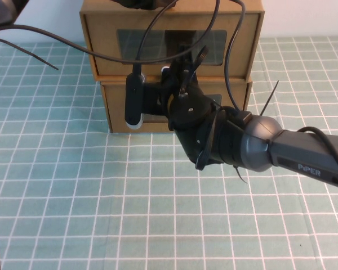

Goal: Open the shoe box
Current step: 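Pull the top drawer of the cardboard box fully open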

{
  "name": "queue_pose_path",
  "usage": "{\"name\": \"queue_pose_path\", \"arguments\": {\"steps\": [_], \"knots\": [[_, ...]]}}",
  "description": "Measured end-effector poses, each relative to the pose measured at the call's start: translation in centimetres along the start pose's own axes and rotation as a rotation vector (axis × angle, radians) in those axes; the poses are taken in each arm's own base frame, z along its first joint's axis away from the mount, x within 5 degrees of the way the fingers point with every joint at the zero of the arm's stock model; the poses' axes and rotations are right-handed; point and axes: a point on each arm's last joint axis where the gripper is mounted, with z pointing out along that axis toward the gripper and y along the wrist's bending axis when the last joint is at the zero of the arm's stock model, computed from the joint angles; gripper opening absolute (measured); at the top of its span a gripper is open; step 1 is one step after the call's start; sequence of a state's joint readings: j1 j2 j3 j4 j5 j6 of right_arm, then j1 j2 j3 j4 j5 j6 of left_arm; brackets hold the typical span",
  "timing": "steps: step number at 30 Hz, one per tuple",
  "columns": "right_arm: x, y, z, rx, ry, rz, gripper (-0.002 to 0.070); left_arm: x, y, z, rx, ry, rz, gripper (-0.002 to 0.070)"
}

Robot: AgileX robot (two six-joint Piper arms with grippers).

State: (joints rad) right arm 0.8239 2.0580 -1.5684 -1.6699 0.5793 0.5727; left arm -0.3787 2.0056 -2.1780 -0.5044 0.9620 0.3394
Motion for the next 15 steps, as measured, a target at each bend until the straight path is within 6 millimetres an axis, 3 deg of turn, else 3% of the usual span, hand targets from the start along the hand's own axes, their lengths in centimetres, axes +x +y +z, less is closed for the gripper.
{"name": "queue_pose_path", "arguments": {"steps": [15], "knots": [[-1.3,2.1,-3.1,0.038,0.061,-0.031,0.0008,0.1,0.1,-0.1,0.007,0.006,-0.009,-0.0003]]}}
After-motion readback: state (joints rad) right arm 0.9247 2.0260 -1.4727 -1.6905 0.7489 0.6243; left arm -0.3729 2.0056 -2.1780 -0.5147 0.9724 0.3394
